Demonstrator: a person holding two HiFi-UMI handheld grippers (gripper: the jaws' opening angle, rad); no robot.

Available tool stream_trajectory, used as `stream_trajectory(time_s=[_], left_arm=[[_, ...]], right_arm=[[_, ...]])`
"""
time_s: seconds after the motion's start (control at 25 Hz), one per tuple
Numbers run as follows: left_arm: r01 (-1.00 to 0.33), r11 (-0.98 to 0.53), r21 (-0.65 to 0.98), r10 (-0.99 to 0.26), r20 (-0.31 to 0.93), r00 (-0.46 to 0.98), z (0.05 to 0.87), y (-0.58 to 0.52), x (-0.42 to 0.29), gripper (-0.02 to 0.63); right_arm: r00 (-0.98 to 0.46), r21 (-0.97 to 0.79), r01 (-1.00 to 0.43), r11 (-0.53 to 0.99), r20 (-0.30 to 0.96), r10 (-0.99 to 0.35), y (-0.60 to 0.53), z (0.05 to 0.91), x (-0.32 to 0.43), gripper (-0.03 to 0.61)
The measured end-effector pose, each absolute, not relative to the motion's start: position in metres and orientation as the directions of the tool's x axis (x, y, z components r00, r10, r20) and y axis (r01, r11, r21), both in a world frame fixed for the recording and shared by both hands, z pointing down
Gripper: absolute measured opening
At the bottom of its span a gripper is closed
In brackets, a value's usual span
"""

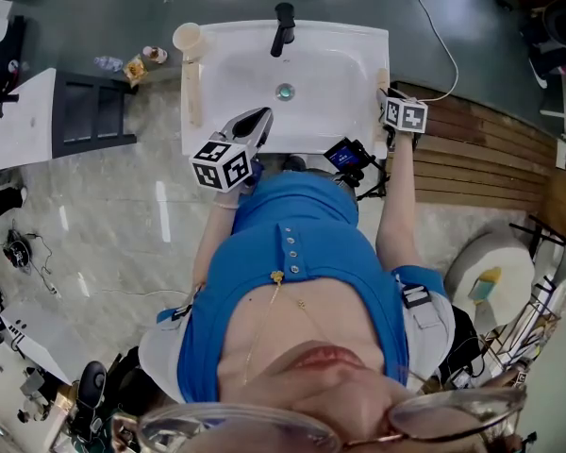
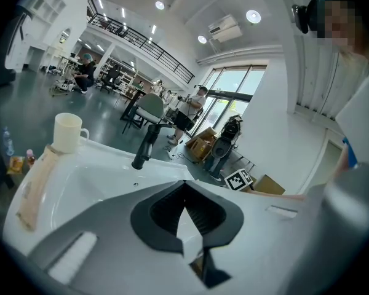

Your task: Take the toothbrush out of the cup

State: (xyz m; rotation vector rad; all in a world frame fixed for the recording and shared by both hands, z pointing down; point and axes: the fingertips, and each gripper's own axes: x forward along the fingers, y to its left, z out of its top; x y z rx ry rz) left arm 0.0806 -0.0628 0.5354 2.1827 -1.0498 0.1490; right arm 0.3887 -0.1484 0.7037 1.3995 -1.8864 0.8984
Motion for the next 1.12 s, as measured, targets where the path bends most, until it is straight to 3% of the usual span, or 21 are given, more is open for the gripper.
stream_trajectory(time_s=[0.44, 0.8, 1.12], left_arm=[[-0.713, -0.435, 0.551, -0.631, 0.379, 0.677, 0.536, -0.063, 0.081, 0.002], [-0.712, -0.432, 0.554, -0.633, 0.376, 0.677, 0.535, -0.062, 0.078, 0.002], [-0.718, -0.433, 0.545, -0.639, 0.376, 0.671, 0.537, -0.063, 0.073, 0.002]], right_arm=[[-0.284, -0.24, -0.959, 0.153, 0.76, -0.585, -0.152, 0.703, 0.384, 0.112], [-0.245, -0.166, -0.968, 0.186, 0.77, -0.589, -0.152, 0.695, 0.384, 0.115], [-0.303, -0.159, -0.946, 0.281, 0.736, -0.605, -0.157, 0.674, 0.361, 0.115]])
